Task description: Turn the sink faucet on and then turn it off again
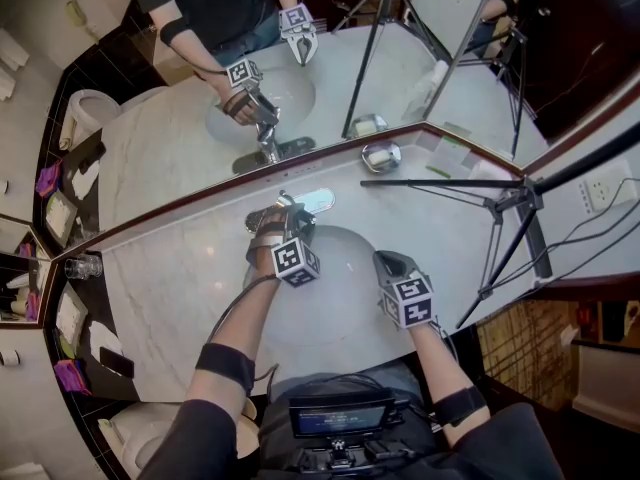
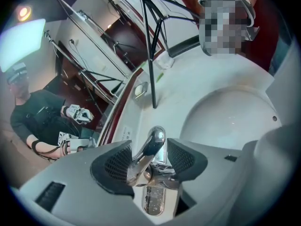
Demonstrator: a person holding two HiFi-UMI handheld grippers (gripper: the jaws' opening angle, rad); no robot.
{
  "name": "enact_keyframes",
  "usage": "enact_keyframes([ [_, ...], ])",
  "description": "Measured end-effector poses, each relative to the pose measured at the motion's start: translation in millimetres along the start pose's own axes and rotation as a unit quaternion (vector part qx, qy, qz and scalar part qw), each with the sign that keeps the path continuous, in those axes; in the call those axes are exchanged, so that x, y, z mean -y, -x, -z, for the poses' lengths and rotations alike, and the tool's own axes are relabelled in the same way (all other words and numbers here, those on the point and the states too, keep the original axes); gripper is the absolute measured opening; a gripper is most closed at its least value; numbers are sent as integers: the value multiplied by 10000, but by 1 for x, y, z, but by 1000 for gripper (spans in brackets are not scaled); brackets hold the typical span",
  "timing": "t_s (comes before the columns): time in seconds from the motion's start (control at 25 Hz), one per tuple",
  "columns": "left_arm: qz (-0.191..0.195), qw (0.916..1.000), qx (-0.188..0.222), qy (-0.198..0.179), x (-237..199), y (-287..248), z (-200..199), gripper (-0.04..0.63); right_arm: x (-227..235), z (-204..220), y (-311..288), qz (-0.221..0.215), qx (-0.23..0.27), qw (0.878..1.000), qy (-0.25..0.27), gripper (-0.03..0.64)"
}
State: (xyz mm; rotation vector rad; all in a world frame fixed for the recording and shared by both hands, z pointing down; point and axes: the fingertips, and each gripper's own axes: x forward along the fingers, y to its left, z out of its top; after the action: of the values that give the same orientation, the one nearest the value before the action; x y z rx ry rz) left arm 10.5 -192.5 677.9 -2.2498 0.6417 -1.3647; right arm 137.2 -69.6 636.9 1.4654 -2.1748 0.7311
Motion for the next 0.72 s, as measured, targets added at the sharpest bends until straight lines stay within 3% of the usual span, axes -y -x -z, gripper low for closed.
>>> enact_keyframes([
  [0.32,-149,9995,18,279,-12,1,-3,184,-1,4,1,-22,-19,10000,-36,18],
  [0.72,-56,9977,145,656,-25,4,-2,181,-1,4,-1,-68,-65,10000,4,18],
])
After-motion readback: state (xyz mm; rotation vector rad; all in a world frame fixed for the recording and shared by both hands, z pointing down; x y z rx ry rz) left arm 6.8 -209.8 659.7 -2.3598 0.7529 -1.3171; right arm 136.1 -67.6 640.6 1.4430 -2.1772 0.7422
